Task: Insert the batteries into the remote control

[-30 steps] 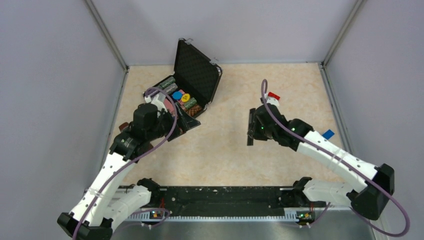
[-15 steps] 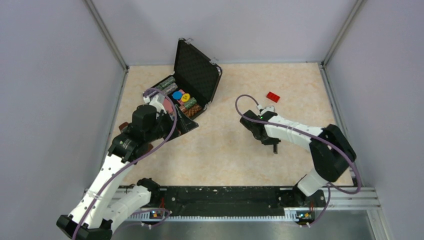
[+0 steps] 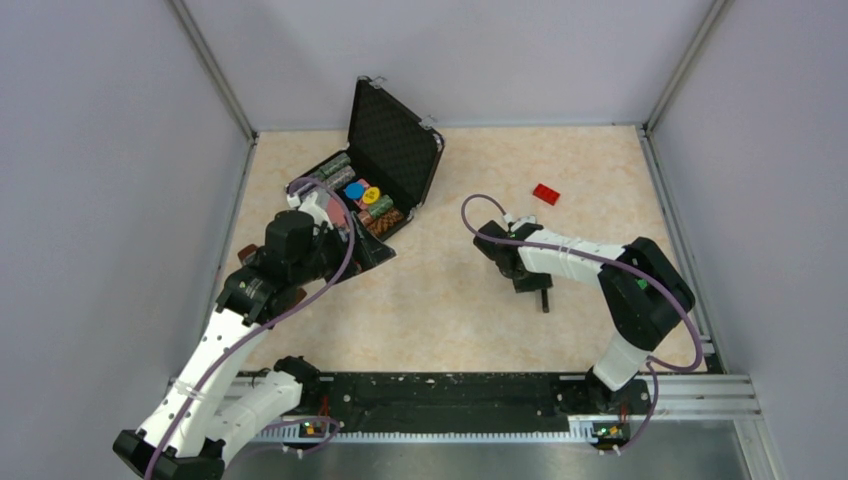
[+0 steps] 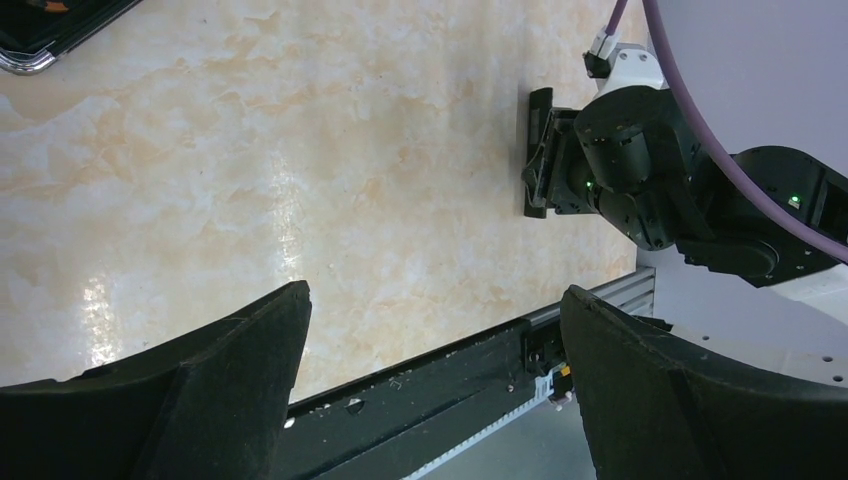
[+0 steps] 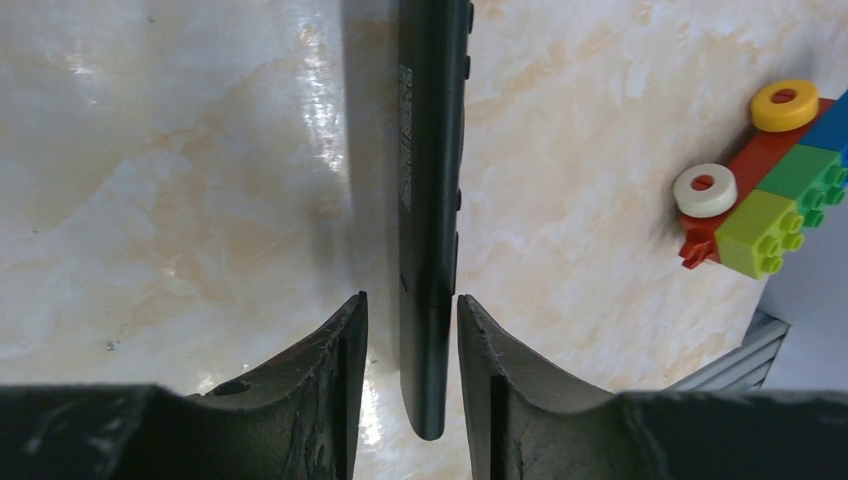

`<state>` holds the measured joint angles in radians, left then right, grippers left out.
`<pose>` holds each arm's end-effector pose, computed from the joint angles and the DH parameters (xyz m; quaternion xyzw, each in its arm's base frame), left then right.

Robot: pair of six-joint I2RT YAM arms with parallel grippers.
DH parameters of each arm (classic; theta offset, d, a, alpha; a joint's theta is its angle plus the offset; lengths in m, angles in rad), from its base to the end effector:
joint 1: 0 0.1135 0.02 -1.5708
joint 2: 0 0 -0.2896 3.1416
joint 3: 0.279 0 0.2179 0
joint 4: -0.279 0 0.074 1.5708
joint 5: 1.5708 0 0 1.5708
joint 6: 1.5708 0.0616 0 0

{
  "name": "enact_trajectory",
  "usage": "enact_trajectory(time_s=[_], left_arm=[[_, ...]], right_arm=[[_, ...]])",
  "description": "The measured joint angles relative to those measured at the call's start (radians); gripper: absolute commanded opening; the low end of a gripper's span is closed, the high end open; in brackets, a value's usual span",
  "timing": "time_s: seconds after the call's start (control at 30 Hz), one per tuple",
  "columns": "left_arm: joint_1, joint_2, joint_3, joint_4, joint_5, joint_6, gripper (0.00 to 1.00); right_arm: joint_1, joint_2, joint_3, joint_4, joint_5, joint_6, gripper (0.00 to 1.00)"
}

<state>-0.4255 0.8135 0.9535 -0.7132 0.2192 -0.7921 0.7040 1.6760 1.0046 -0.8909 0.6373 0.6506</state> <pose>0.1154 -0.0670 0.3399 -0.1077 0.8678 -0.3507 0.3351 0.2164 0.1357 0.1947 -0.0240 0.9493 -0.2416 0.1995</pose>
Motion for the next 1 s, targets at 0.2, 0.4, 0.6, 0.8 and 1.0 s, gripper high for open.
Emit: enact_trajectory(time_s=[0.2, 0.4, 0.6, 0.8, 1.0], left_arm=[[0.0, 0.0, 0.0, -0.003, -0.008, 0.003, 0.99], [0.0, 0.0, 0.012, -0.032, -0.031, 0.009, 0.99], [0.0, -0.024, 0.031, -0.073, -0.058, 0.011, 0.98], [0.0, -0.148, 0.032, -0.13, -0.124, 0.036, 0.99], [0.0, -0.33, 0.032, -0.14, -0.225, 0.041, 0.99]], right_arm=[[0.0, -0.002, 0.0, 0.039, -0.068, -0.011, 0.39], [0.0, -0.058, 0.0, 0.053, -0.133, -0.012, 0.43], [-0.003, -0.243, 0.0, 0.036, -0.192, 0.011, 0.73], [-0.009, -0.578, 0.008, -0.058, -0.212, 0.034, 0.99], [-0.009, -0.873, 0.194, -0.256, -0.176, 0.05, 0.99]])
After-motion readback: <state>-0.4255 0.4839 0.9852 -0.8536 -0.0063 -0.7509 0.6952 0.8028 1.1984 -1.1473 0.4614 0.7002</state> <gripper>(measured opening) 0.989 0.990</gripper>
